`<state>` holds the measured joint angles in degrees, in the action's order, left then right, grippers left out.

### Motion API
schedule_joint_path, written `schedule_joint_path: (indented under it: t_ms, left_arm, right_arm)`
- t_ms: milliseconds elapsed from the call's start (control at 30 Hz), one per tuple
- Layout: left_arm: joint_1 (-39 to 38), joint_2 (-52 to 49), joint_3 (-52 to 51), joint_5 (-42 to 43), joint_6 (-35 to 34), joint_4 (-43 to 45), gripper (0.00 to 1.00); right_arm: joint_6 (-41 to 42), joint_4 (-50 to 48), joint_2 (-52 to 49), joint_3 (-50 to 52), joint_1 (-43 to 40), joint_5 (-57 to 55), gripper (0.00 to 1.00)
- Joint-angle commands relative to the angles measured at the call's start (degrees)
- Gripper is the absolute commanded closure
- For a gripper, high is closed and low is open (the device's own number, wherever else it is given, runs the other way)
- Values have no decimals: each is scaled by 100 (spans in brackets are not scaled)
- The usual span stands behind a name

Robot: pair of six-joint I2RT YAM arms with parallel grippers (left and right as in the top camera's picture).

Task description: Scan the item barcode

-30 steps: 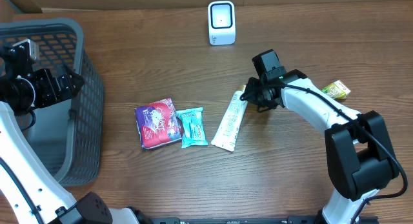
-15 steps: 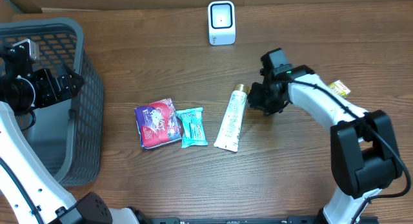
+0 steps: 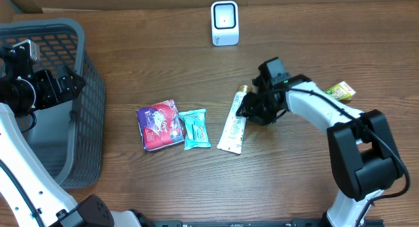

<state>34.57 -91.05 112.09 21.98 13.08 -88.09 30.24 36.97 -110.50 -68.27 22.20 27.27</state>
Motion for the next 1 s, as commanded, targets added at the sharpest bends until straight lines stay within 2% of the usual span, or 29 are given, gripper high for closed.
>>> schedule_joint_path:
  t_ms: [0,333,533,633,733,967]
  left_arm:
    - [-11,-35,9,-13,17,7,0]
    - [-11,-35,9,-13,20,7,0]
    - [-9,-35,9,-13,20,4,1]
    - [-9,-35,9,-11,17,7,0]
    - [-11,-35,9,-13,20,7,0]
    - [-11,-35,9,-13,20,7,0]
  right_arm:
    - [605,-284,-118,315,92,164,54]
    - [1182,-422,-118,494,101,216,62]
    - [1172,-494,-118,533,105,42,91]
    - [1123,-575,-116,527,105,76,96]
    - [619,-636,-85,463,105,431,96]
    - [-1252,-203,446,146,98,717,96]
